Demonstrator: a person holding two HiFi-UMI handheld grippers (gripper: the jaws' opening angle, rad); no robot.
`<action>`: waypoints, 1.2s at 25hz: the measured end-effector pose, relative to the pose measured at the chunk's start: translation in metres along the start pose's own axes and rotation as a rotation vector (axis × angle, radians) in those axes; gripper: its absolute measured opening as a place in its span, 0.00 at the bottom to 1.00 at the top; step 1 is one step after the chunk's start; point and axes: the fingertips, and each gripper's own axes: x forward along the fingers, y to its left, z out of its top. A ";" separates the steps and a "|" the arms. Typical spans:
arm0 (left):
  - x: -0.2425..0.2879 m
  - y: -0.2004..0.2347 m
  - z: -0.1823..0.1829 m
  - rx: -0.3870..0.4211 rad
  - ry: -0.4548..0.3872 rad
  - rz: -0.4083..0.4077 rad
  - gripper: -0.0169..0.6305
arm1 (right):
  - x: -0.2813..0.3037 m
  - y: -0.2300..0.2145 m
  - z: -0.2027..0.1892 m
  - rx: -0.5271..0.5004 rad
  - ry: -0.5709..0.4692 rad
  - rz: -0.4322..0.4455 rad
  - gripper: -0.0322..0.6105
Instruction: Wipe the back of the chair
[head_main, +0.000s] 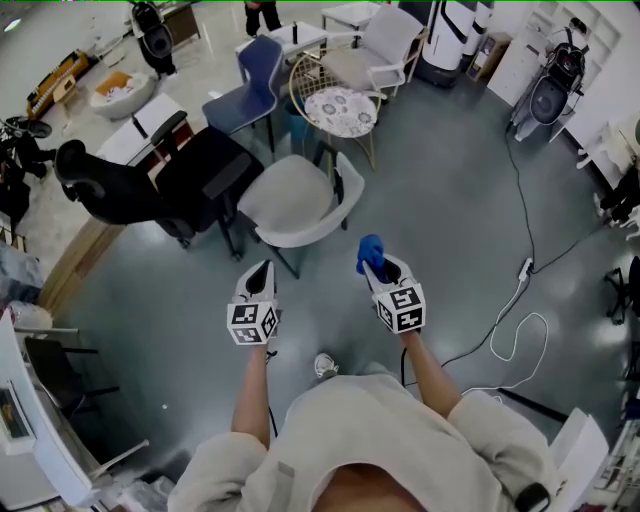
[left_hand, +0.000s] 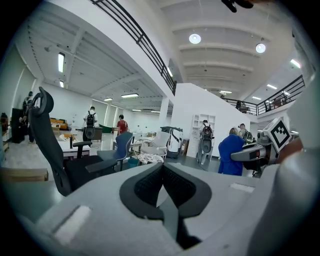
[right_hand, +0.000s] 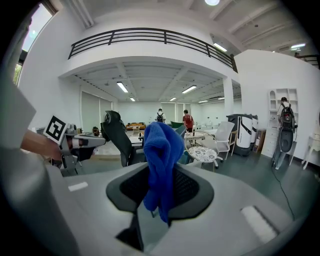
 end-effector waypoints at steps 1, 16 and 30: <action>0.001 0.001 0.000 -0.002 0.001 0.002 0.03 | 0.002 0.001 0.000 -0.003 0.005 0.006 0.22; 0.013 -0.040 -0.017 0.016 0.052 0.081 0.03 | 0.015 -0.017 -0.022 -0.019 0.030 0.174 0.22; 0.043 -0.070 -0.030 0.002 0.062 0.193 0.03 | 0.042 -0.067 -0.026 -0.023 -0.002 0.287 0.21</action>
